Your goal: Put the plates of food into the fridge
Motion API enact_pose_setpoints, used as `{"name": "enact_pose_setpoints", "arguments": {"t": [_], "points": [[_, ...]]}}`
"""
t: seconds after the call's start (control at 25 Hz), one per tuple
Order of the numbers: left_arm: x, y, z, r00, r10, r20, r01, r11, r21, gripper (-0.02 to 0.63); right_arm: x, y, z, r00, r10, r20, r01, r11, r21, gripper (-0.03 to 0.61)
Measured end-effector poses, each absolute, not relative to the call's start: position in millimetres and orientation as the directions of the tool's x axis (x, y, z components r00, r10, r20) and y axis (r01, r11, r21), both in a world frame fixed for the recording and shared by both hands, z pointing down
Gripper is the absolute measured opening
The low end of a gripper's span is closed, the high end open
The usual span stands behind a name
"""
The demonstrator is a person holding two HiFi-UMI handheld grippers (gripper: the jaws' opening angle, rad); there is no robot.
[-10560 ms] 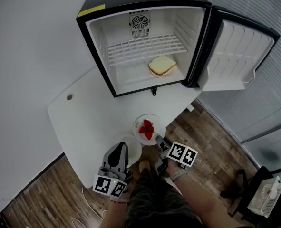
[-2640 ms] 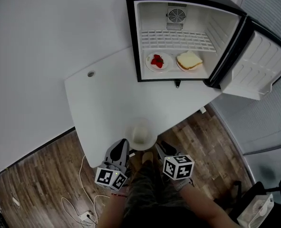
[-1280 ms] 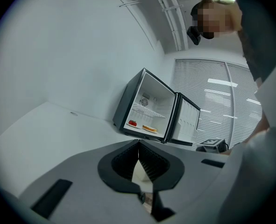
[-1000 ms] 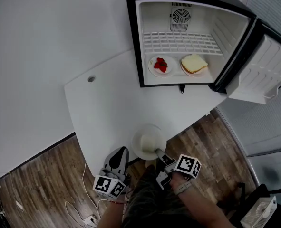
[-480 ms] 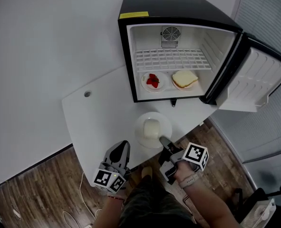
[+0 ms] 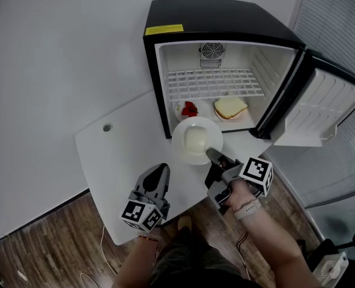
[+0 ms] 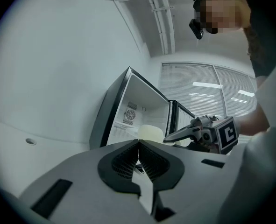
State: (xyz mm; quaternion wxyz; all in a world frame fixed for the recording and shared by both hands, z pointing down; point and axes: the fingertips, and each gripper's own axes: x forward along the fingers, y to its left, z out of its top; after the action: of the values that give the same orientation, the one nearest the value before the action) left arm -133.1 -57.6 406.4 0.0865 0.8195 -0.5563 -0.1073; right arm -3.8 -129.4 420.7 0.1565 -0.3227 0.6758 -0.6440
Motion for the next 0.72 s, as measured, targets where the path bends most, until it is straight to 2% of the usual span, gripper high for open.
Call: {"name": "enact_pose_setpoints", "arguments": {"t": [0.32,0.72], "points": [[-138,-91,401,0.371,-0.925,-0.085,-0.884,-0.379,0.272,0.008,-9,-199,381,-0.712,-0.689,0.134,-0.148,-0.04,-0.988,0.015],[-150,-128,405,0.371,-0.925,-0.087,-0.876,-0.379,0.298,0.008,-33,-264,385,-0.682,-0.711,0.172,-0.16,-0.085,-0.983,0.017]]}}
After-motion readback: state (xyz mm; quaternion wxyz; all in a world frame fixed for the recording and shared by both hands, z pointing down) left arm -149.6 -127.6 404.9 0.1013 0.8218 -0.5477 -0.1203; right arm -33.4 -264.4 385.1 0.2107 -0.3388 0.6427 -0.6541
